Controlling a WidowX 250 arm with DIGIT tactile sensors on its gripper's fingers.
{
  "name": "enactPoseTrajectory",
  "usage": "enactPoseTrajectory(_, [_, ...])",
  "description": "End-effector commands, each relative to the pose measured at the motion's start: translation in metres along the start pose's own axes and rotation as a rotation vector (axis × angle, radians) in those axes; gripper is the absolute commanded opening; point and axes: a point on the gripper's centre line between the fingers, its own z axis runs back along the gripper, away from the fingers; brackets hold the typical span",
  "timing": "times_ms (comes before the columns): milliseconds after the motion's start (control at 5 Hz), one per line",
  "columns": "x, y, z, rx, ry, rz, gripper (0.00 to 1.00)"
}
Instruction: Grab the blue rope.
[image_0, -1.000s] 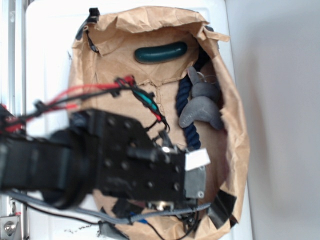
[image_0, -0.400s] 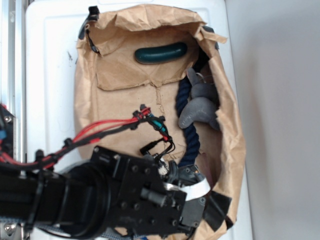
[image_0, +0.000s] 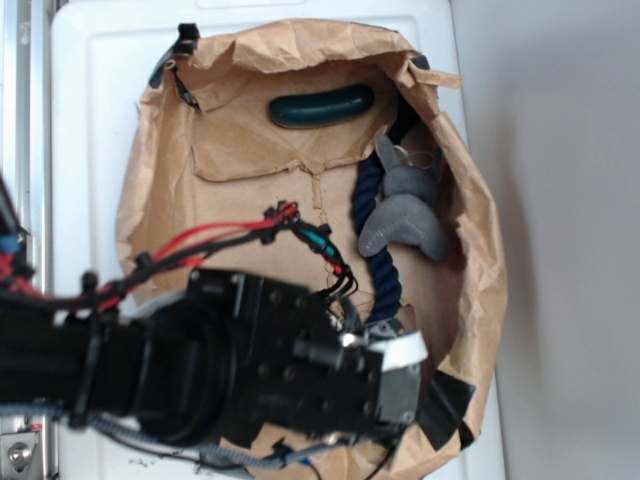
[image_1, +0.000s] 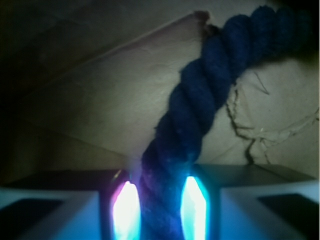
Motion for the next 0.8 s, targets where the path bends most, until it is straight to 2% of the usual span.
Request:
enactPoseTrajectory(0, [0.054, 0.021, 0.068, -0.064, 0.063, 0.001, 0.0])
enactPoseTrajectory(200, [0.064, 0.044, 0.103, -0.065, 0.055, -0.025, 0.0])
enactPoseTrajectory(400, [0.068, 0.062, 0.131, -0.036, 0.035, -0.031, 0.0])
enactPoseTrajectory(600, [0.074, 0.077, 0.148, -0.058, -0.054, -0.061, 0.0])
